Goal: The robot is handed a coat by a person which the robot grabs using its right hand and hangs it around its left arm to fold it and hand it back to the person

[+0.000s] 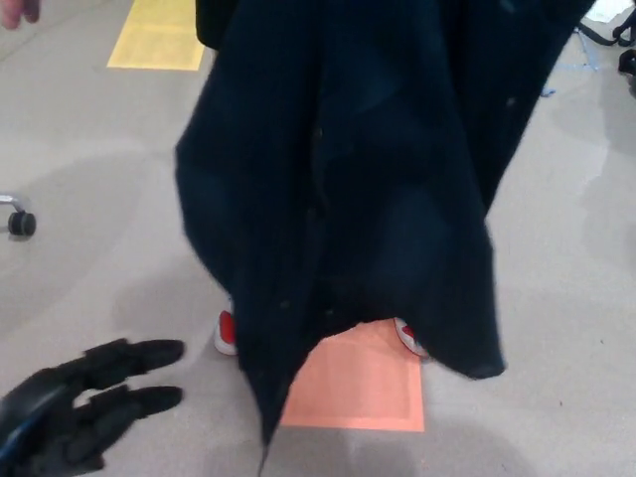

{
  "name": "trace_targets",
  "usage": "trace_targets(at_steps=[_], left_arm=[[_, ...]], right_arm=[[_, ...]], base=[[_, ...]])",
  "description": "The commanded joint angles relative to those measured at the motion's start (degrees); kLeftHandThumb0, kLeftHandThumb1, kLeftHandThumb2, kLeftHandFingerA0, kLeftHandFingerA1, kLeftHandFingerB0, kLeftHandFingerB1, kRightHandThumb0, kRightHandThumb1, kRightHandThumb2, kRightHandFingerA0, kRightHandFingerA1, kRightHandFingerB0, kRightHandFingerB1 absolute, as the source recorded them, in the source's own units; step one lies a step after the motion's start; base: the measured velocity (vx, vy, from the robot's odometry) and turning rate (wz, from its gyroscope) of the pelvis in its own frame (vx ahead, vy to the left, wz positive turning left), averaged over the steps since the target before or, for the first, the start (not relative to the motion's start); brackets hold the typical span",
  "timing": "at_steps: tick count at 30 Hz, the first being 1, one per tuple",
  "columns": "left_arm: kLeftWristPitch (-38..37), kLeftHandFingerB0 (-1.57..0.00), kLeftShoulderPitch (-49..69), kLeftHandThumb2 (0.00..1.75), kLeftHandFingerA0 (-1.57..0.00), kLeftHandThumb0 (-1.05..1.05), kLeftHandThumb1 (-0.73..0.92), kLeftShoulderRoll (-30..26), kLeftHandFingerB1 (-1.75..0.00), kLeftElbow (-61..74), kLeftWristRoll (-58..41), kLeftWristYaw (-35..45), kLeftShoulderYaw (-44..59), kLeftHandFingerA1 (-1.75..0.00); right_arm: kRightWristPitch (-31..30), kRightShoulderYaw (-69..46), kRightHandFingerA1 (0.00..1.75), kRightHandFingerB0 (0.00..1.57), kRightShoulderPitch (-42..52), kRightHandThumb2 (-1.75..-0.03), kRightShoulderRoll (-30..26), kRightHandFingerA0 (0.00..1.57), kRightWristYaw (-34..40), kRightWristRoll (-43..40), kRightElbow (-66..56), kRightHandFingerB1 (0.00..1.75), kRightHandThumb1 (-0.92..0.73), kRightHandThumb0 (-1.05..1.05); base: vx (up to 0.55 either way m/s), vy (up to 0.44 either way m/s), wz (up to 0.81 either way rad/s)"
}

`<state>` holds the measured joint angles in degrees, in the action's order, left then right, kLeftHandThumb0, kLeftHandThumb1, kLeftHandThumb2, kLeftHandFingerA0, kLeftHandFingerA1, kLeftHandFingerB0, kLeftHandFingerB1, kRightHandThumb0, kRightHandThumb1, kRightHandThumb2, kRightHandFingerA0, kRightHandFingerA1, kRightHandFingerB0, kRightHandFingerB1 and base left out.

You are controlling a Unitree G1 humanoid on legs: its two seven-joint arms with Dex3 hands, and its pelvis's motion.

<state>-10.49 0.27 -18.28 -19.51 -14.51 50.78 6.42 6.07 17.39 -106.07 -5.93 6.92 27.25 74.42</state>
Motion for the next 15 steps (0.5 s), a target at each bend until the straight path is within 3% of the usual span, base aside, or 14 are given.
trace_targets(at_steps=[1, 2, 3, 4, 5, 6, 7, 8, 10, 11, 12, 13, 14, 15], left_arm=[[13.7, 0.0, 3.3, 1.11, 0.0, -0.37, 0.55, -3.0, -0.48, 25.1, -5.7, 9.9, -14.5, -0.48], [13.6, 0.0, 2.6, 1.11, 0.0, -0.37, 0.55, -2.4, -0.48, 25.4, -5.2, 9.5, -15.4, -0.48], [16.7, 0.0, 0.1, 1.12, 0.0, -0.37, 0.57, -0.4, -0.49, 26.1, -4.3, 7.6, -18.4, -0.49], [18.1, -0.1, -1.2, 0.65, -0.14, -0.7, 0.88, 0.1, -0.3, 26.6, -4.0, 6.7, -19.6, -0.36], [18.4, 0.0, -2.4, 1.12, 0.0, -0.36, 0.57, 0.8, -0.49, 26.6, -3.4, 6.3, -20.6, -0.49], [18.3, 0.0, -3.4, 1.12, 0.0, -0.36, 0.57, 1.4, -0.49, 26.5, -2.9, 6.0, -21.6, -0.49], [18.6, 0.0, -5.0, 1.12, 0.0, -0.36, 0.57, 1.9, -0.49, 26.6, -2.4, 5.6, -22.6, -0.49], [19.2, -0.15, -5.8, 0.65, -0.2, -0.68, 0.87, 2.4, -0.31, 26.6, -2.6, 5.4, -23.3, -0.36], [20.2, -0.15, -7.9, 0.66, -0.18, -0.67, 0.88, 3.5, -0.31, 26.6, -2.4, 5.0, -25.2, -0.37], [19.8, -0.15, -9.4, 0.66, -0.19, -0.71, 0.88, 4.0, -0.3, 26.4, -0.7, 4.6, -26.7, -0.37], [20.6, -0.15, -10.8, 0.65, -0.19, -0.72, 0.87, 5.0, -0.32, 26.5, 0.3, 3.6, -28.2, -0.4], [21.8, -0.15, -11.9, 0.65, -0.19, -0.72, 0.87, 5.9, -0.32, 26.7, 0.6, 2.7, -29.3, -0.4], [22.4, 0.0, -12.9, 1.1, -0.01, -0.37, 0.53, 6.9, -0.49, 26.2, 0.7, 1.9, -30.3, -0.5], [22.7, 0.0, -13.9, 1.11, -0.01, -0.37, 0.53, 7.9, -0.49, 25.7, 1.3, 1.1, -31.0, -0.5]], right_arm=[[5.4, -1.9, 1.21, 0.89, -8.8, -0.65, 8.5, 1.03, 8.1, -1.5, -1.5, 0.99, -0.81, -0.29], [5.6, -1.8, 1.21, 0.89, -8.7, -0.65, 9.0, 1.03, 8.3, -1.4, -1.5, 0.99, -0.81, -0.29], [4.8, -2.6, 1.02, 0.87, -9.0, -0.64, 10.7, 1.02, 6.6, -2.6, -1.7, 0.8, -0.84, -0.33], [4.5, -2.6, 0.89, 0.85, -9.4, -0.65, 11.2, 1.0, 6.3, -2.5, -1.7, 0.69, -0.85, -0.34], [5.1, -2.5, 0.84, 0.86, -9.4, -0.64, 11.5, 0.99, 6.2, -2.4, -1.8, 0.69, -0.83, -0.29], [6.2, -2.5, 0.84, 0.86, -9.3, -0.64, 11.7, 0.99, 6.1, -2.2, -1.8, 0.69, -0.83, -0.29], [6.5, -2.7, 1.01, 0.85, -9.4, -0.64, 12.1, 0.96, 6.2, -2.3, -1.8, 0.71, -0.84, -0.31], [6.3, -2.7, 1.04, 0.86, -9.4, -0.64, 12.3, 0.98, 6.1, -2.3, -1.8, 0.79, -0.84, -0.31], [6.2, -2.6, 1.02, 0.88, -9.4, -0.64, 12.9, 0.99, 5.8, -1.9, -1.7, 0.81, -0.83, -0.29], [5.8, -3.0, 1.13, 0.81, -9.4, -0.64, 13.3, 0.91, 5.2, -2.2, -1.7, 0.84, -0.83, -0.32], [5.5, -3.1, 0.95, 0.86, -9.1, -0.64, 13.9, 1.0, 5.2, -2.3, -1.7, 0.75, -0.85, -0.33], [5.4, -3.1, 0.95, 0.86, -8.8, -0.64, 14.5, 1.0, 5.4, -2.2, -1.8, 0.75, -0.85, -0.33], [5.2, -3.1, 0.74, 0.81, -8.6, -0.65, 15.2, 0.95, 5.2, -2.1, -1.8, 0.63, -0.86, -0.35], [4.8, -3.1, 0.7, 0.8, -8.6, -0.65, 15.8, 0.94, 4.7, -2.0, -2.0, 0.6, -0.84, -0.34]], base=[[0.0, 0.0, 0.0], [0.0, 0.0, 0.0], [0.0, 0.0, 0.0], [0.0, 0.0, 0.0], [0.0, 0.0, 0.0], [0.0, 0.0, 0.0], [0.0, 0.0, 0.0], [0.0, 0.0, 0.0], [0.0, 0.0, 0.0], [0.0, 0.0, 0.0], [0.0, 0.0, 0.0], [0.0, 0.0, 0.0], [0.0, 0.0, 0.0], [0.0, 0.0, 0.0]])
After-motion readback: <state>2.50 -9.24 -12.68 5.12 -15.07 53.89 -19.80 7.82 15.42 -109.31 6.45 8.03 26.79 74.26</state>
